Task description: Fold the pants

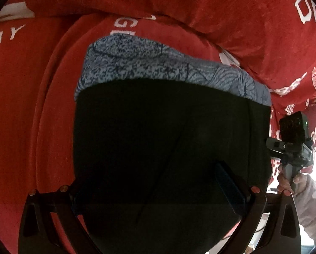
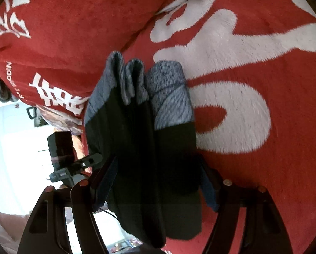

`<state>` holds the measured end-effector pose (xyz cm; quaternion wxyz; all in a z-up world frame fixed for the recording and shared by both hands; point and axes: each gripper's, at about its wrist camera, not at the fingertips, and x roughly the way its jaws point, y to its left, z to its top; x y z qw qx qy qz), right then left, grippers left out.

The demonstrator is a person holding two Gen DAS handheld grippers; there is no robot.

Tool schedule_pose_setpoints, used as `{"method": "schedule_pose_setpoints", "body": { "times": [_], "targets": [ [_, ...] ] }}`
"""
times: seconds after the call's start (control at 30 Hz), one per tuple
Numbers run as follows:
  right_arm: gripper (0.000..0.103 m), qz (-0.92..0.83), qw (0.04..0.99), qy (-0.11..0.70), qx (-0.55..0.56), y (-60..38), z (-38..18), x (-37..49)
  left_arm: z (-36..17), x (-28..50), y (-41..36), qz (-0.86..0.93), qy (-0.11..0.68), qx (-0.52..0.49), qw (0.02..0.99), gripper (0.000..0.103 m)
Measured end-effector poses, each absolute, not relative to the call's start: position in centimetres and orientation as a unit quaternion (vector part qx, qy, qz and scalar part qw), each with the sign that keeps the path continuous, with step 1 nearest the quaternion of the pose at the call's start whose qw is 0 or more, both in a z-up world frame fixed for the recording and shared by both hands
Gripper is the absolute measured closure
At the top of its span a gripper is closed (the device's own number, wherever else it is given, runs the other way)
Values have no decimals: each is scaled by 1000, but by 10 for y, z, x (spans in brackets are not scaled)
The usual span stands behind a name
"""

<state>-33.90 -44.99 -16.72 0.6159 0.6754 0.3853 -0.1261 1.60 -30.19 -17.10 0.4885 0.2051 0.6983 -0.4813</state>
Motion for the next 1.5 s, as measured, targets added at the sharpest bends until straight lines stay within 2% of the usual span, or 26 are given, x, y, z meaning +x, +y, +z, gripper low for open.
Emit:
{"method": "schedule_pose_setpoints", "body": {
  "times": [0.03, 0.07, 0.1, 0.13, 0.2, 0.3, 0.63, 0.77, 0.8, 0.83, 0.93, 1.0, 1.07, 1.23, 1.3, 1.43, 1.47, 1.5],
  "targets": [
    [28, -129, 610, 382, 682, -450, -168, -340, -170, 16, -301, -479, 698, 203, 493, 2],
    [34, -135, 604, 383, 686, -451, -168, -342, -166, 14, -300, -479, 695, 201, 498, 5],
    [42, -142, 600, 388, 685, -450, -167, -343, -159, 12, -299, -483, 688, 201, 503, 12],
    [44, -142, 600, 389, 684, -449, -166, -344, -151, 8, -298, -490, 680, 204, 506, 20],
    [54, -141, 597, 382, 691, -447, -162, -343, -138, 3, -298, -496, 667, 215, 512, 26],
    [59, -133, 603, 366, 696, -445, -149, -344, -123, 6, -294, -501, 664, 212, 513, 34],
    [60, -82, 592, 356, 718, -394, -112, -343, -87, -7, -241, -479, 670, 218, 524, 34],
    [60, -88, 589, 367, 715, -365, -113, -346, -116, -11, -215, -443, 690, 237, 521, 33],
    [60, -98, 589, 381, 706, -356, -117, -346, -120, -9, -204, -437, 692, 240, 523, 28],
    [60, -109, 589, 395, 696, -350, -122, -346, -127, -8, -198, -430, 689, 240, 531, 17],
    [54, -152, 596, 412, 672, -341, -129, -349, -129, -3, -194, -424, 672, 242, 557, 7],
    [41, -179, 595, 422, 660, -340, -129, -349, -122, -1, -193, -413, 668, 247, 567, 7],
    [37, -211, 593, 442, 639, -336, -124, -346, -109, -2, -191, -402, 644, 272, 592, 7],
    [34, -274, 579, 483, 597, -325, -90, -348, -84, -14, -176, -398, 634, 308, 587, 7],
    [28, -291, 576, 490, 586, -321, -76, -344, -71, -26, -168, -401, 621, 332, 585, 7],
    [24, -312, 574, 494, 574, -307, -45, -345, -46, -48, -158, -399, 602, 364, 588, 7],
    [24, -315, 576, 493, 571, -302, -38, -346, -39, -52, -155, -398, 604, 362, 588, 6],
    [23, -316, 580, 492, 568, -297, -30, -347, -33, -56, -152, -400, 610, 357, 584, 0]
  ]
}}
